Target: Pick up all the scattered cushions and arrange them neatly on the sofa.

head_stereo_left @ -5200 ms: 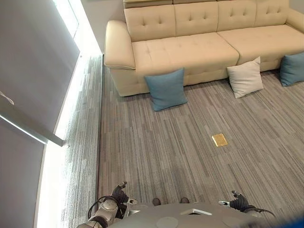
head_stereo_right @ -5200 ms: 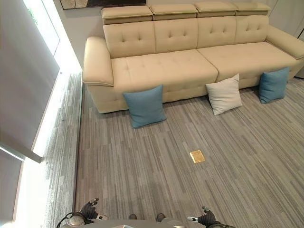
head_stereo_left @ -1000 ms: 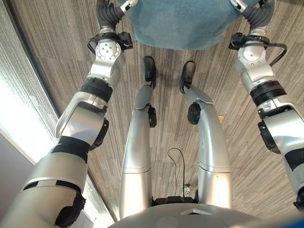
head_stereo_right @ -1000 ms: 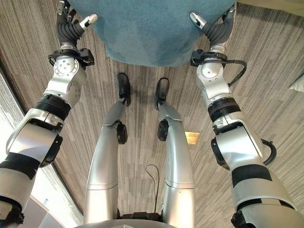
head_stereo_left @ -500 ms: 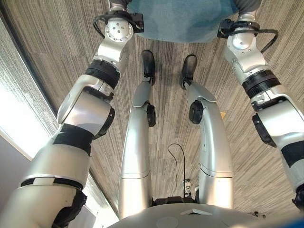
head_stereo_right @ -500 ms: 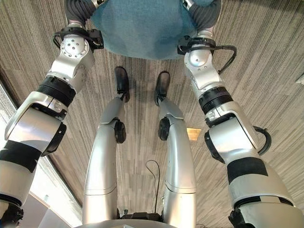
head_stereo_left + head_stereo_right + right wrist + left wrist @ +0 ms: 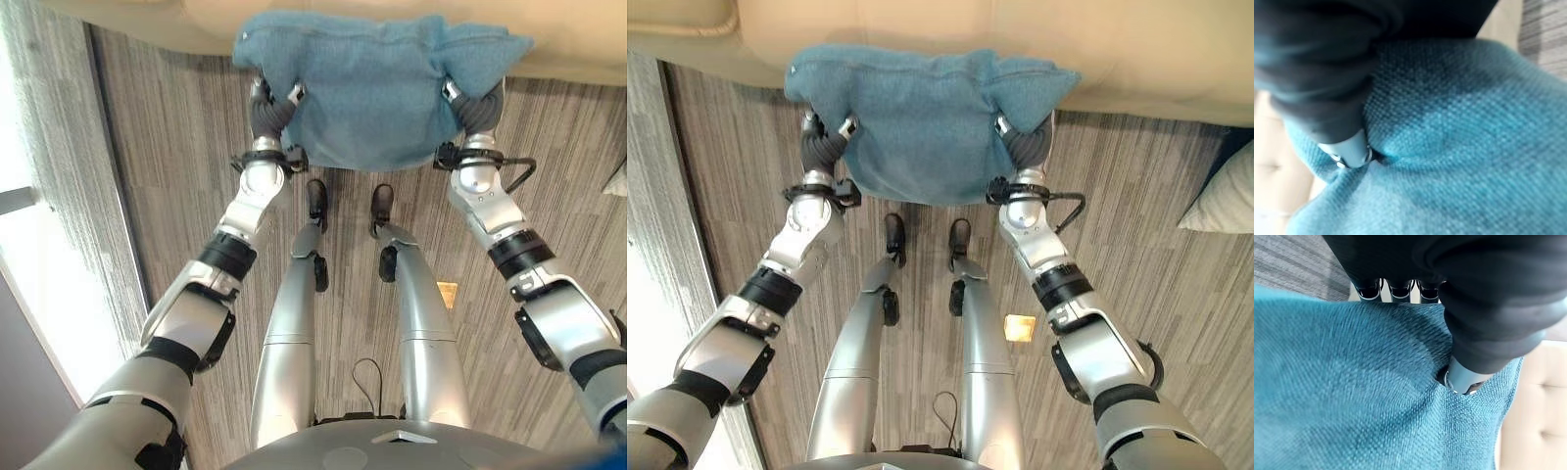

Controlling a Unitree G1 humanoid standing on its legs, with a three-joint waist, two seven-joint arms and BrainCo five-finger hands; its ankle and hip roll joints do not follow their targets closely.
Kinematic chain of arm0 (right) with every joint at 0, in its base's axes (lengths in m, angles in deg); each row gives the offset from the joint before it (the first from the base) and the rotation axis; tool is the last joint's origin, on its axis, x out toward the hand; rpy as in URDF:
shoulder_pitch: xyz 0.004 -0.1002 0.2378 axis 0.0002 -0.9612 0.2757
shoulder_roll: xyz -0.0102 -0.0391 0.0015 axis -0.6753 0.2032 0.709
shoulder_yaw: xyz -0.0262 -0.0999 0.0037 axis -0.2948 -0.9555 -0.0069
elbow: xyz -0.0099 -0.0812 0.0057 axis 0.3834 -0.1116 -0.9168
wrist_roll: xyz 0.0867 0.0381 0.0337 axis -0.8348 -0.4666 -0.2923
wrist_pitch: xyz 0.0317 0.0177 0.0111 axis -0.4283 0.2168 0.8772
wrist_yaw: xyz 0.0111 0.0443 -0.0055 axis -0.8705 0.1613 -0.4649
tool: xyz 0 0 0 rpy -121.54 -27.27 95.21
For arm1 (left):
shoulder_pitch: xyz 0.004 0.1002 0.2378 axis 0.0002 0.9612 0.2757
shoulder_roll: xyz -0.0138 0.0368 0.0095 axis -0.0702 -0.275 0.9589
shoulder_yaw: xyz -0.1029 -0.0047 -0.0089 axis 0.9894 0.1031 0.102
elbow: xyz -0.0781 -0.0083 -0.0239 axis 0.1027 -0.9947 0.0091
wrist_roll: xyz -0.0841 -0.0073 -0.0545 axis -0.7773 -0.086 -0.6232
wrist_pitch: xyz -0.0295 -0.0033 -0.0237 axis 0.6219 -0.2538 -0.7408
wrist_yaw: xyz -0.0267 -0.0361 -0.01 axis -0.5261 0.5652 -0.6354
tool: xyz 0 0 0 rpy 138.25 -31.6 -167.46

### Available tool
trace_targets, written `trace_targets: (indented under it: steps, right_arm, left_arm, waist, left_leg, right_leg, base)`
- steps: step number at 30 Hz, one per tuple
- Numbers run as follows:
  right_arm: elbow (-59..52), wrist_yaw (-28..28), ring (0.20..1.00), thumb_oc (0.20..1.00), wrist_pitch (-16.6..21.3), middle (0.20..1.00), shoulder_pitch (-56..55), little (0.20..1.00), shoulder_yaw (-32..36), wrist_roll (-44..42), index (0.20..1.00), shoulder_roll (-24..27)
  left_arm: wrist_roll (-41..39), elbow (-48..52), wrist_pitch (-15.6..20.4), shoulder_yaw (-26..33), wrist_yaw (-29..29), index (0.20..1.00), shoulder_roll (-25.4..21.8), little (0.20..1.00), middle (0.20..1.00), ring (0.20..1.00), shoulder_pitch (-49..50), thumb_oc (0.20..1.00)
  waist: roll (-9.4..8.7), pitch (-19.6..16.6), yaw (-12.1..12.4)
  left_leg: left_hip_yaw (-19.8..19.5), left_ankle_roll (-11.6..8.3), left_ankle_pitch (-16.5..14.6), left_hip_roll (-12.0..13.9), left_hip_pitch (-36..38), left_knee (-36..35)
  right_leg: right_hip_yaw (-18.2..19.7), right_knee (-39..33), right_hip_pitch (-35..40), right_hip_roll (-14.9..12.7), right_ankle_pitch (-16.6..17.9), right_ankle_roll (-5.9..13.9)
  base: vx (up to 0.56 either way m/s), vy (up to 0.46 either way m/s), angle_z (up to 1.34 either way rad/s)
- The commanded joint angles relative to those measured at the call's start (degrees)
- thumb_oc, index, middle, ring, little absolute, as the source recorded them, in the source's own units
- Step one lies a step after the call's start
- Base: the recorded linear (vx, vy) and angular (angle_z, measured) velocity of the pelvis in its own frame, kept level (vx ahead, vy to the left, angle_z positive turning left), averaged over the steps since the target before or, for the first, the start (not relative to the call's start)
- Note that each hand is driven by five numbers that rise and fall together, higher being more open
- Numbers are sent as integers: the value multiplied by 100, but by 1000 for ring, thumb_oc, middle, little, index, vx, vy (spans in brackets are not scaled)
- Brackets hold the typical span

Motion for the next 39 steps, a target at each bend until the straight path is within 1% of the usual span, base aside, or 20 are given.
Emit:
trace_targets:
  steps: [1,2,5,6,7,10,13,15,16,18,21,22,23,25,27,28,30,33,35,39]
  right_arm:
    - [-380,595,200,200,727,200,-213,200,-91,591,200,-484]
    - [-388,595,200,200,724,200,-226,200,-90,593,200,-485]
    - [-784,948,200,200,698,200,-1404,200,-6,805,200,-452]
    - [-797,949,200,200,692,200,-1422,200,-6,807,200,-452]
    - [-991,1212,200,200,716,200,-2116,200,130,852,200,-399]
    - [-1129,1458,200,200,709,200,-2741,200,363,851,200,-271]
    - [-1314,1623,200,200,686,200,-3273,200,636,879,200,-121]
    - [-1319,1643,200,200,670,200,-3400,200,739,888,200,-80]
    - [-1344,1623,200,200,643,200,-3473,200,825,859,200,-72]
    - [-1365,1587,200,200,590,200,-3484,200,807,836,200,-146]
    - [-1443,1686,200,200,499,200,-3516,200,797,967,200,-162]
    - [-1462,1734,200,200,471,200,-3511,200,821,1000,200,-188]
    - [-1509,1771,200,200,434,200,-3452,200,844,1049,200,-187]
    - [-1549,1748,200,200,465,200,-3364,200,829,1079,200,-237]
    - [-1507,1728,200,200,458,200,-3167,200,804,1051,200,-242]
    - [-1526,1761,200,200,430,200,-3140,200,803,1047,200,-216]
    - [-1540,1765,200,200,435,200,-3137,200,848,1070,200,-196]
    - [-1564,1792,200,200,434,200,-3257,200,915,1122,200,-185]
    - [-1644,1820,200,200,487,200,-3428,200,1013,1134,200,-64]
    - [-1720,1796,200,200,468,200,-3523,200,1070,1092,200,82]
  left_arm:
    - [803,402,690,-365,-564,200,383,200,200,200,-102,200]
    - [806,410,687,-367,-562,200,383,200,200,200,-89,200]
    - [830,701,737,-359,-813,200,402,200,200,200,1019,200]
    - [831,710,735,-362,-812,200,400,200,200,200,1035,200]
    - [749,854,731,-255,-1028,200,336,200,200,200,1797,200]
    - [748,975,679,-107,-1210,200,181,200,200,200,2477,200]
    - [687,983,602,-23,-1385,200,120,200,200,200,2965,200]
    - [706,947,546,-10,-1396,200,108,200,200,200,3080,200]
    - [778,964,475,-19,-1404,200,94,200,200,200,3132,200]
    - [784,1025,451,34,-1381,200,141,200,200,200,3194,200]
    - [774,1191,399,71,-1445,200,135,200,200,200,3452,200]
    - [757,1257,348,48,-1519,200,106,200,200,200,3511,200]
    - [750,1324,314,13,-1541,200,43,200,200,200,3473,200]
    - [851,1342,315,-62,-1535,200,14,200,200,200,3363,200]
    - [865,1357,318,-92,-1536,200,43,200,200,200,3283,200]
    - [856,1368,323,-64,-1582,200,58,200,200,200,3292,200]
    - [891,1357,358,-32,-1631,200,67,200,200,200,3296,200]
    - [905,1418,367,-8,-1664,200,140,200,200,200,3422,200]
    - [845,1393,333,-30,-1708,200,209,200,200,200,3507,200]
    - [772,1408,308,-53,-1641,200,261,200,200,200,3389,200]
  waist:
    - [56,-445,-85]
    - [56,-429,-84]
    - [5,-615,-97]
    - [2,-585,-93]
    - [-40,-749,-131]
    - [-117,-902,-123]
    - [-223,-987,-47]
    - [-237,-1098,-4]
    - [-244,-1194,86]
    - [-237,-1234,219]
    - [-253,-1448,342]
    - [-271,-1468,401]
    - [-231,-1363,380]
    - [-42,-1256,271]
    - [28,-1226,116]
    - [-2,-1215,25]
    - [-54,-1217,-13]
    - [-87,-1337,-39]
    - [-112,-1475,-60]
    - [-180,-1402,-81]
  left_leg:
    - [-298,-150,-858,-22,1094,-278]
    - [-301,-150,-853,-21,1131,-297]
    - [-281,-220,-798,73,2463,-774]
    - [-280,-221,-792,76,2522,-800]
    - [-255,-268,-813,135,3275,-1001]
    - [-244,-291,-978,175,3769,-836]
    - [-277,-345,-952,88,3788,-73]
    - [-185,-291,-997,98,3716,-248]
    - [-42,-321,-741,135,3512,-593]
    - [43,-324,-606,166,3509,-890]
    - [-5,-151,-713,80,4064,-1017]
    - [103,-22,-844,12,4321,-1026]
    - [183,154,-951,-16,4565,-1028]
    - [149,301,-1073,-1,4835,-1108]
    - [122,276,-1285,-52,5262,-1296]
    - [53,235,-1396,-101,5455,-1324]
    - [-21,171,-1578,-148,5652,-1302]
    - [-43,85,-1677,-117,5767,-1243]
    - [-146,-209,-1609,108,5612,-638]
    - [-338,-355,-1380,261,5080,413]
  right_leg:
    - [-29,-1094,1266,-35,282,493]
    - [-32,-1111,1303,-33,287,493]
    - [-144,-1709,2702,-18,308,487]
    - [-145,-1733,2759,-13,313,487]
    - [-101,-2120,3597,82,303,462]
    - [-36,-2406,4350,155,223,426]
    - [0,-2642,5031,132,141,344]
    - [-41,-2732,5278,130,66,368]
    - [-70,-2863,5619,172,2,384]
    - [75,-2889,5969,278,-138,410]
    - [191,-2709,6270,58,-203,610]
    - [235,-2208,6205,-127,-73,770]
    - [308,-1151,5876,-250,369,938]
    - [342,-241,5195,-157,517,928]
    - [62,-1293,4762,-226,254,789]
    - [100,-2017,4680,-226,414,847]
    - [59,-2559,4692,-307,619,946]
    - [106,-2656,4935,-257,694,858]
    - [108,-2775,5324,-7,520,597]
    - [59,-2764,5533,123,297,331]
  base:
    - [-57,-77,6]
    - [-12,-129,7]
    - [120,-81,3]
    - [250,-128,0]
    - [233,-120,-1]
    - [219,-94,7]
    - [167,-35,5]
    - [205,22,15]
    - [269,35,25]
    - [318,91,28]
    - [436,232,-82]
    - [363,317,-133]
    - [289,297,-132]
    - [244,220,-44]
    - [455,16,21]
    - [507,-163,27]
    - [368,-181,11]
    - [253,-201,-16]
    - [320,-391,77]
    - [121,-248,65]
